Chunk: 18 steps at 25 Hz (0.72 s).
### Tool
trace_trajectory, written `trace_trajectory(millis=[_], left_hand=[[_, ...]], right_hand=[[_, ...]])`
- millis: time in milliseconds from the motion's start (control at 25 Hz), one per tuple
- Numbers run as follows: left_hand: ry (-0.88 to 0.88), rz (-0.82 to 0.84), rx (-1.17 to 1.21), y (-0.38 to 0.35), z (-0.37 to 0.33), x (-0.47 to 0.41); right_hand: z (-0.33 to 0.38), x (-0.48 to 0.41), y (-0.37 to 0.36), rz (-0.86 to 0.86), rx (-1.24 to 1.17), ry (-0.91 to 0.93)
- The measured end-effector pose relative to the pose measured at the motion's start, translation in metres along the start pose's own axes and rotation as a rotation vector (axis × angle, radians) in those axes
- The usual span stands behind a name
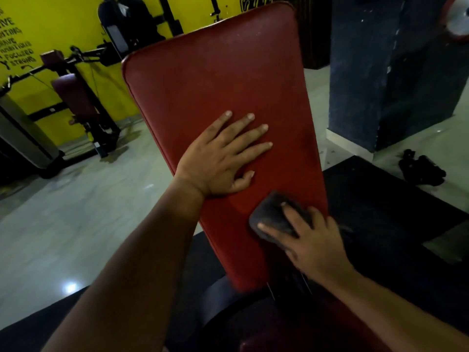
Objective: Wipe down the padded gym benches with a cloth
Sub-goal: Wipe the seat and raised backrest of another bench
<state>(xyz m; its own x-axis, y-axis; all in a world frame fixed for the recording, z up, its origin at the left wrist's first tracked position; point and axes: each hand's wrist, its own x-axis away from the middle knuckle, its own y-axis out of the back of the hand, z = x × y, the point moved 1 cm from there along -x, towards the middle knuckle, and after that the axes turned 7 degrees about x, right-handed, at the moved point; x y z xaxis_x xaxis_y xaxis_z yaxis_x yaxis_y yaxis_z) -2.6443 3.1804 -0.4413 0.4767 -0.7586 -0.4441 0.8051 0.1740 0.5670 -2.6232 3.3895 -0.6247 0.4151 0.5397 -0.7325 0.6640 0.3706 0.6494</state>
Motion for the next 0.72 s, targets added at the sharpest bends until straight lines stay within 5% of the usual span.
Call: trace_trajectory(millis=[200, 360, 440, 600, 720], left_hand=[[-0.026, 0.007, -0.013, -0.001, -0.004, 0.003], [-0.016, 0.009, -0.008, -0.002, -0.005, 0.002], [-0.018, 0.0, -0.009, -0.003, -0.005, 0.002], [0.094, -0.052, -0.019, -0.007, -0.02, 0.009], [0.17, -0.088, -0.017, -0.011, -0.036, 0.014]], right_hand=[[-0.064, 0.026, -0.006, 0.05, -0.006, -0.417], [-0.056, 0.029, -0.003, 0.046, -0.09, -0.357], [-0.056, 0.016, -0.002, 0.022, -0.174, -0.505], [-0.009, 0.009, -0.004, 0.048, -0.571, -0.948], [0.054, 0.011, 0.001, 0.094, -0.694, -0.902]])
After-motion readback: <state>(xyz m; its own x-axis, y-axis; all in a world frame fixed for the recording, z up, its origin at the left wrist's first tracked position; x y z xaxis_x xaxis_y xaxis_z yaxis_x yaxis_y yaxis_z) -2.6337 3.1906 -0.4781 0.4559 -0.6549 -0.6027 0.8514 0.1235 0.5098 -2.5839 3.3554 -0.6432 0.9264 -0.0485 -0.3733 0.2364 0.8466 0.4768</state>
